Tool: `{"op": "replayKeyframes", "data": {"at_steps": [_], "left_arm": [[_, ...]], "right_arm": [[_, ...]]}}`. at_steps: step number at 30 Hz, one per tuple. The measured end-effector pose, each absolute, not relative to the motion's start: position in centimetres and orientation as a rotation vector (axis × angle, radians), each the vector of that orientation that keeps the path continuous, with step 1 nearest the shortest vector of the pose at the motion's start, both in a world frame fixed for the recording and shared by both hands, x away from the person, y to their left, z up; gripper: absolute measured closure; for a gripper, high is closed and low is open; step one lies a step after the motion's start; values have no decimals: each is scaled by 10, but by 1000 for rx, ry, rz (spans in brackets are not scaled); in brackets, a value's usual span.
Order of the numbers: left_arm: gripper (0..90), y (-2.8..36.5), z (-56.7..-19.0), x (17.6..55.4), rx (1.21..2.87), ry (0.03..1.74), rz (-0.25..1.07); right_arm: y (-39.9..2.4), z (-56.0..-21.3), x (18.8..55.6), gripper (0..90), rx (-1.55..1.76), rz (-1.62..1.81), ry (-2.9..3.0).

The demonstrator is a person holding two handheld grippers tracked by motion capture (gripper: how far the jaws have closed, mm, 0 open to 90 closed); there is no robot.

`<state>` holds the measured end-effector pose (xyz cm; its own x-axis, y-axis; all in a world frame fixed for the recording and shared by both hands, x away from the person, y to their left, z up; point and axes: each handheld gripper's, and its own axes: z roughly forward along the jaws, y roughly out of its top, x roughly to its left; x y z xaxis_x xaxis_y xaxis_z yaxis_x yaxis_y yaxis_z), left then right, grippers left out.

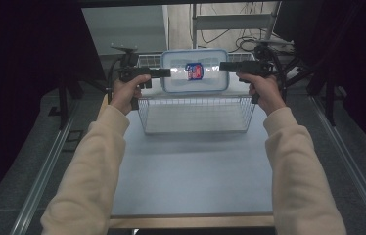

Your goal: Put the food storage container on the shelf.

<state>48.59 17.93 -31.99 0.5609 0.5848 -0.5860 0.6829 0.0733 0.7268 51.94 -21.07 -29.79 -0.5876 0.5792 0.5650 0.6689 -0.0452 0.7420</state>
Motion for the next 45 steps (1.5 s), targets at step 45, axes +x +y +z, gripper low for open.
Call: {"op": "replayKeyframes", "data": {"at_steps": [45], "left_arm": [[321,171,-309,476,1539,1156,149]], "right_arm": [[-210,-295,498,333,-1543,-1944,-2177]]}}
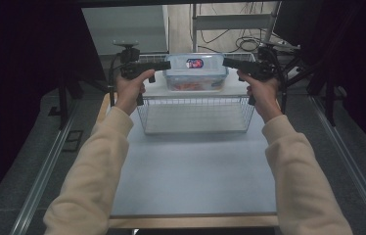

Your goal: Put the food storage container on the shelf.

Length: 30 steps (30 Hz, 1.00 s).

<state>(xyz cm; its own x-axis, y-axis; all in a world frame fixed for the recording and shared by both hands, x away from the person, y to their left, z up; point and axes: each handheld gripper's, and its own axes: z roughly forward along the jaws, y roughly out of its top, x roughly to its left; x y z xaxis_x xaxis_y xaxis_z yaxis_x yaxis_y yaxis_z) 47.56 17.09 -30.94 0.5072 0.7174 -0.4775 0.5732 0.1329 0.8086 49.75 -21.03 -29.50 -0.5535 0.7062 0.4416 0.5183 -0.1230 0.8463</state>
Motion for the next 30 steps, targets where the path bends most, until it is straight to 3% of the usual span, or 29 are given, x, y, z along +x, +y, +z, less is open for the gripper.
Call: {"op": "replayKeyframes", "data": {"at_steps": [4,17,22,30], "left_arm": [[307,175,-310,451,1589,1100,213],[302,174,-355,370,1654,966,193],[289,168,-398,326,1691,930,142],[280,164,-454,298,1764,977,108]], "right_arm": [[-218,-296,482,323,1325,1767,1986],[-240,-338,419,292,1155,1728,2101],[-245,-371,380,260,1066,1679,2155],[-251,-430,338,244,1069,1666,2242]]}}
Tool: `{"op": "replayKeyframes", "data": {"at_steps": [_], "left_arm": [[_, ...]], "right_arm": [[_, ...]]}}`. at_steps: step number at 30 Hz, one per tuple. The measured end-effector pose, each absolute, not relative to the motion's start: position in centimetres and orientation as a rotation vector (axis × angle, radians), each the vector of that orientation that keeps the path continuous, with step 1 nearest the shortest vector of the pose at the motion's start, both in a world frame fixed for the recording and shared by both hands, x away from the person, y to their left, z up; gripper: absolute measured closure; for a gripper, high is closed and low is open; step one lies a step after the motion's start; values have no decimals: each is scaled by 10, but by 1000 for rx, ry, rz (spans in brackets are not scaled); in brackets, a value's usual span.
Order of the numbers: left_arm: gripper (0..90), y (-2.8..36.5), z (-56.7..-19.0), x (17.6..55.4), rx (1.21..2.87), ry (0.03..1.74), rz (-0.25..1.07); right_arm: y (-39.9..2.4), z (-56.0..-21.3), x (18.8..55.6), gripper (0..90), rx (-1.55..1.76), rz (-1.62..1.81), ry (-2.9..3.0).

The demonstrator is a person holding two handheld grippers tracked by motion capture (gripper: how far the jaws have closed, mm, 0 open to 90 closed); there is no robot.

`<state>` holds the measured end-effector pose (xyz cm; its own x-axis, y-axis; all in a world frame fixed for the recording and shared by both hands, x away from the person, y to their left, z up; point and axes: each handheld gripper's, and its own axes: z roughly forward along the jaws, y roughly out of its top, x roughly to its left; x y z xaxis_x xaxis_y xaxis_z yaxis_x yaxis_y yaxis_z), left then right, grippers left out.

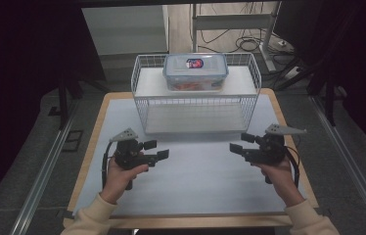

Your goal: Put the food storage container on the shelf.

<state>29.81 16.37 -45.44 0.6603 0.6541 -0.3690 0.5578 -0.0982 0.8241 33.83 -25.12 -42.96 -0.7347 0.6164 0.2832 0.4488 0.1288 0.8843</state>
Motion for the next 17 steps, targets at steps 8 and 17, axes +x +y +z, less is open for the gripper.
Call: {"op": "replayKeyframes", "data": {"at_steps": [8,17], "left_arm": [[274,163,-477,296,1793,1032,93],[254,168,-484,290,1800,1048,121]], "right_arm": [[-250,-462,324,236,1071,1583,2300],[-251,-464,318,196,1015,1530,2294]]}}
